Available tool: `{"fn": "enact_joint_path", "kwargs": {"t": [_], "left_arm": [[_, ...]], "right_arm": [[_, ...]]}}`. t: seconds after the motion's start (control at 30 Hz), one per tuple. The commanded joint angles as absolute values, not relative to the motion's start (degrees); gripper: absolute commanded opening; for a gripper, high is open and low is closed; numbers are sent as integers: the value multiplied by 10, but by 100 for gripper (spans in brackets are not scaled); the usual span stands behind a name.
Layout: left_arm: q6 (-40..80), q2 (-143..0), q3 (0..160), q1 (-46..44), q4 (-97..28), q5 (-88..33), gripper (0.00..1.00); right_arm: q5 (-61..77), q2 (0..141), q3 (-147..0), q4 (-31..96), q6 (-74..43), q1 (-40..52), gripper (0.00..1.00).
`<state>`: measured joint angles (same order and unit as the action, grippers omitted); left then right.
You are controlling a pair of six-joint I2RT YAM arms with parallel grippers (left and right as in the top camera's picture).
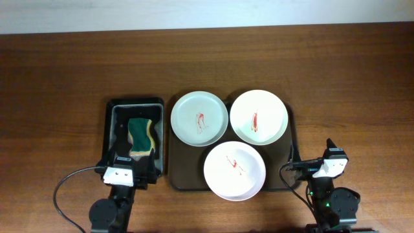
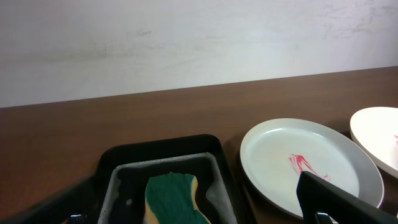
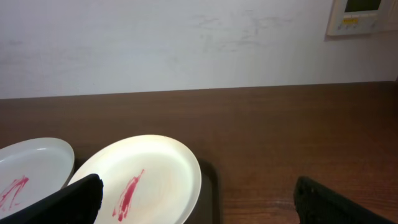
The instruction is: Clean dirty plates on tray and stack at the side
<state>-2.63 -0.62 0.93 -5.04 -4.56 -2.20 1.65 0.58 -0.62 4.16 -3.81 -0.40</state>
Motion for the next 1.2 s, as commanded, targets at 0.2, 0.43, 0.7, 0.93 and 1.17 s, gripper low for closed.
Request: {"fn": "enact_joint_path", "kwargs": {"t": [0.2, 0.43, 0.7, 0.93, 1.17], "left_arm": [[-37, -3, 5, -49, -44, -31, 99], [34, -43, 74, -49, -149, -43, 99], [34, -311, 314, -49, -334, -41, 100], [34, -578, 494, -48, -472, -41, 100], [123, -721, 494, -48, -402, 11, 99]], "right_arm": [[26, 2, -3, 43, -34, -8, 99], [86, 30, -44, 101, -100, -8, 99], [109, 269, -300, 356, -99, -8, 99], [194, 505, -451, 443, -97, -8, 99], [238, 604, -451, 435, -97, -8, 99]]}}
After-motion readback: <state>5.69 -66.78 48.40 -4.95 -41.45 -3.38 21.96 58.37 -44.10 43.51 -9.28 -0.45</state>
